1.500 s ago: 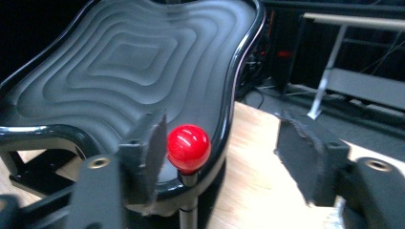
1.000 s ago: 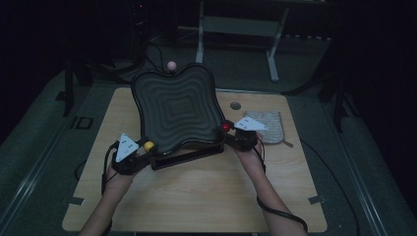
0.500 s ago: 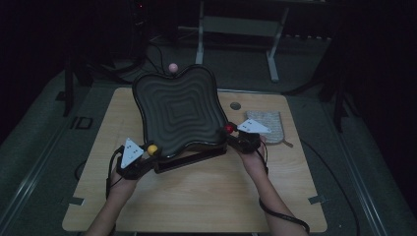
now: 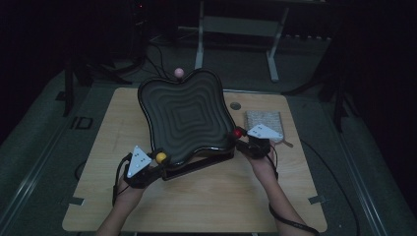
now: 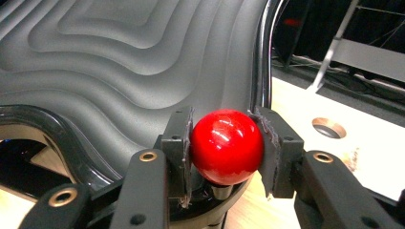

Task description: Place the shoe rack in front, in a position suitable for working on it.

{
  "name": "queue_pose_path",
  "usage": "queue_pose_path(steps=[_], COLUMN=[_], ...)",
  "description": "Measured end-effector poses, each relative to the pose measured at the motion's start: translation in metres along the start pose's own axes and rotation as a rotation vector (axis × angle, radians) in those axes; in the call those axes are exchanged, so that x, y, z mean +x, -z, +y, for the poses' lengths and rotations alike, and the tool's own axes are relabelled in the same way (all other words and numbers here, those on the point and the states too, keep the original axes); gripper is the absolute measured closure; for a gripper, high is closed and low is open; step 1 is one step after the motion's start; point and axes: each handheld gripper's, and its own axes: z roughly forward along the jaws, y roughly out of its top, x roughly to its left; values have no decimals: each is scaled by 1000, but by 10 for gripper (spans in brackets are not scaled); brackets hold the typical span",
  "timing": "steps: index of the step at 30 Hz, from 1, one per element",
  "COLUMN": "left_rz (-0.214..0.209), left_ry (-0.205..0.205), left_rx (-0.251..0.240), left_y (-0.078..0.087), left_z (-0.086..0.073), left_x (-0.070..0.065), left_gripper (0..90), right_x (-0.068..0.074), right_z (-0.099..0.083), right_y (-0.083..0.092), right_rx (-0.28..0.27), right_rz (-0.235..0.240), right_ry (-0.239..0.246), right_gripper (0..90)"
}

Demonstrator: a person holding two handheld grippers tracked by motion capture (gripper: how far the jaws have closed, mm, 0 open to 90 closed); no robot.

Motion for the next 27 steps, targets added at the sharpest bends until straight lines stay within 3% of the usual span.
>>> queue_pose_path(steps=[21, 27], left_rz=[-103, -119], left_ry=[-21, -41], left_rx=[-21, -14], left_y=[15, 19], left_z=[-5, -5], left_x=[-48, -58], left_gripper=[579, 579], right_x=[-6, -8], right_z=[-21, -23], right_y=[46, 50], right_rx=[-21, -20], right_rz=[26, 37], right_ry=[1, 0], right_gripper=[603, 604])
